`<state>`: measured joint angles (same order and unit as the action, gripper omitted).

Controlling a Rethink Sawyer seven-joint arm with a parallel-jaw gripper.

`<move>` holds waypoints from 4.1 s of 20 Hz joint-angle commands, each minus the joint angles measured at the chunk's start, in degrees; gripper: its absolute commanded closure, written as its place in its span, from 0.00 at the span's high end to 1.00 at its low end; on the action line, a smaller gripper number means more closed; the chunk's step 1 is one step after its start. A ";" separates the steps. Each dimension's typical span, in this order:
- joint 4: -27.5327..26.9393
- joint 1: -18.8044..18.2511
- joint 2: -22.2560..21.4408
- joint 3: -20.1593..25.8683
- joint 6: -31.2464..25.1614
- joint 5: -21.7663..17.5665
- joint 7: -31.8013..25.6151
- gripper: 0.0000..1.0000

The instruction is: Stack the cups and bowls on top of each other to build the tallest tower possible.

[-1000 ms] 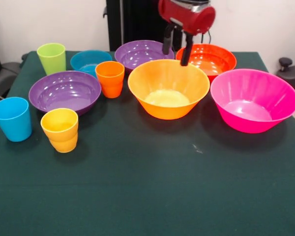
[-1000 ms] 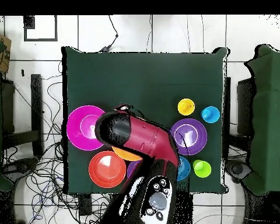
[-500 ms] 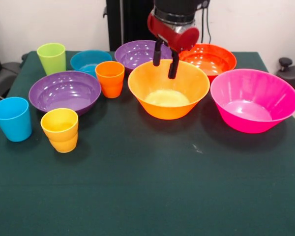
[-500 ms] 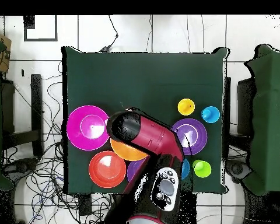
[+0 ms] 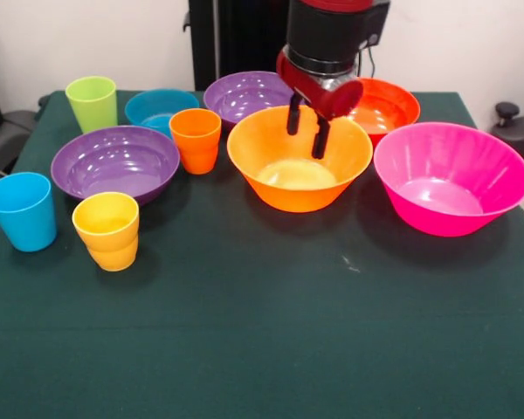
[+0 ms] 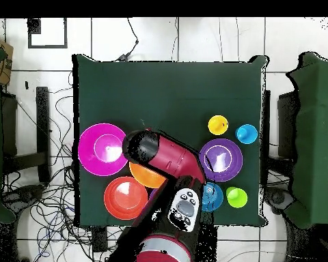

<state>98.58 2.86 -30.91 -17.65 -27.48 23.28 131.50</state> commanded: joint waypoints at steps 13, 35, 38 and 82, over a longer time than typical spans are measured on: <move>-3.32 5.25 -1.73 3.24 -1.68 5.09 12.30 1.00; -10.98 6.28 10.02 0.62 2.86 8.44 13.69 1.00; -10.99 7.04 10.60 -0.15 2.33 9.13 14.51 1.00; -3.61 5.75 13.28 4.46 10.39 11.66 11.52 1.00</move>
<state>92.22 9.03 -18.84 -20.87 -17.47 33.06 131.85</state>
